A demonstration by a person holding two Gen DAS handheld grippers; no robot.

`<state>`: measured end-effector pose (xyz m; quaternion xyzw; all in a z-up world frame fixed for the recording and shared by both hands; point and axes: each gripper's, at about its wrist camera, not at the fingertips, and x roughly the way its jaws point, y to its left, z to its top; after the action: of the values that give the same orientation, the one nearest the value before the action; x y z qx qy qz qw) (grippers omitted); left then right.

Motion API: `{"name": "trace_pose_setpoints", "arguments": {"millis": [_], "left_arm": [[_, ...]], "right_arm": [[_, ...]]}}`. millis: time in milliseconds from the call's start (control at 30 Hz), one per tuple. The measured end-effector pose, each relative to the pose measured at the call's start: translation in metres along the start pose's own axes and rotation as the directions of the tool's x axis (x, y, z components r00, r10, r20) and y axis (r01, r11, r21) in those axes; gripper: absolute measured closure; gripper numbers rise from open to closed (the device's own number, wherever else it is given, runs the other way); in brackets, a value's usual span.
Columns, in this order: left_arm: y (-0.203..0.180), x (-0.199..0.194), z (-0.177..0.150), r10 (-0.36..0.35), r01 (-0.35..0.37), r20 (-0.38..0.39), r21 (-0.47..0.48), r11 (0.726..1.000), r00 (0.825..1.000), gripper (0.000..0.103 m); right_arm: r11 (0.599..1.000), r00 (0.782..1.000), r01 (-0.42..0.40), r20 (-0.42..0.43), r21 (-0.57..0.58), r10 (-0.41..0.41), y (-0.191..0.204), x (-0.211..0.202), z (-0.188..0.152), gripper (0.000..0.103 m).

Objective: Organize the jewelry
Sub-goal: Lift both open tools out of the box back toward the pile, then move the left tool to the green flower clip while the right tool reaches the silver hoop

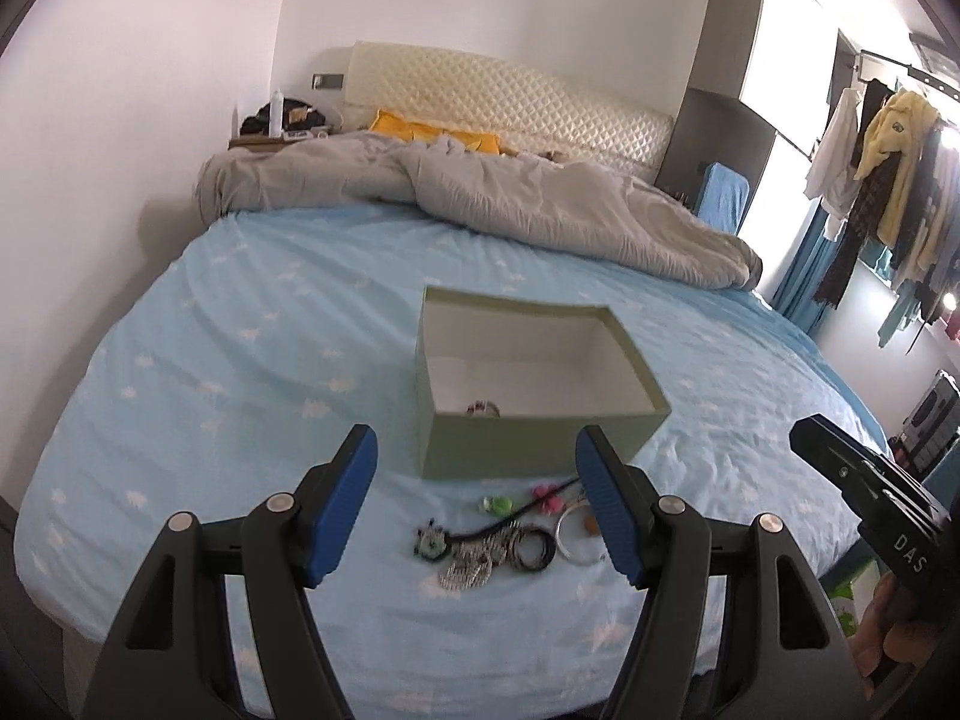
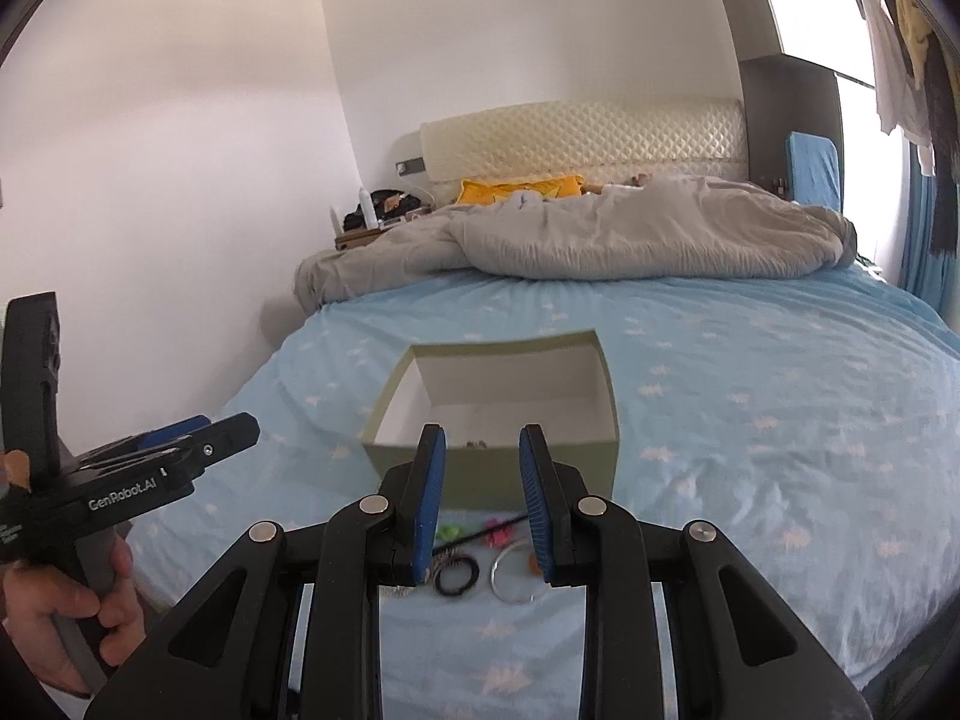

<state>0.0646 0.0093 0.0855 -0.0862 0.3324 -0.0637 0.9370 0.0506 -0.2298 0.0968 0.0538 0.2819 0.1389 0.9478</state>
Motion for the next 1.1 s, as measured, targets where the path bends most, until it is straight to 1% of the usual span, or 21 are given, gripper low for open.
{"name": "trace_pose_setpoints", "arguments": {"millis": [200, 300, 400, 467, 800, 1100], "left_arm": [[0.0, 0.005, -0.028, 0.005, -0.005, -0.034, 0.018, 1.0, 0.999, 0.034], [0.002, 0.011, -0.043, 0.011, -0.009, -0.057, 0.023, 1.0, 0.998, 0.034], [0.005, 0.018, -0.054, -0.001, 0.002, -0.086, 0.005, 1.0, 0.996, 0.034], [0.005, 0.022, -0.06, 0.009, -0.008, -0.099, 0.008, 1.0, 0.995, 0.034], [0.015, 0.056, -0.082, 0.032, -0.031, -0.167, 0.005, 1.0, 0.985, 0.035], [0.022, 0.081, -0.092, 0.041, -0.042, -0.21, -0.004, 0.999, 0.977, 0.036]], "right_arm": [[0.999, 0.999, 0.034, -0.026, -0.005, -0.034, -0.003, -0.003, -0.026, 0.079], [0.999, 0.999, 0.035, -0.026, -0.019, -0.035, -0.005, -0.004, -0.036, 0.079], [0.999, 0.998, 0.038, -0.05, -0.013, -0.039, -0.01, -0.002, -0.046, 0.079], [0.999, 0.997, 0.04, -0.071, 0.001, -0.04, -0.016, 0.003, -0.055, 0.079], [0.998, 0.986, 0.043, -0.162, 0.035, -0.037, -0.028, 0.03, -0.088, 0.079], [0.998, 0.977, 0.053, -0.211, 0.043, -0.043, -0.034, 0.057, -0.099, 0.079]]}}
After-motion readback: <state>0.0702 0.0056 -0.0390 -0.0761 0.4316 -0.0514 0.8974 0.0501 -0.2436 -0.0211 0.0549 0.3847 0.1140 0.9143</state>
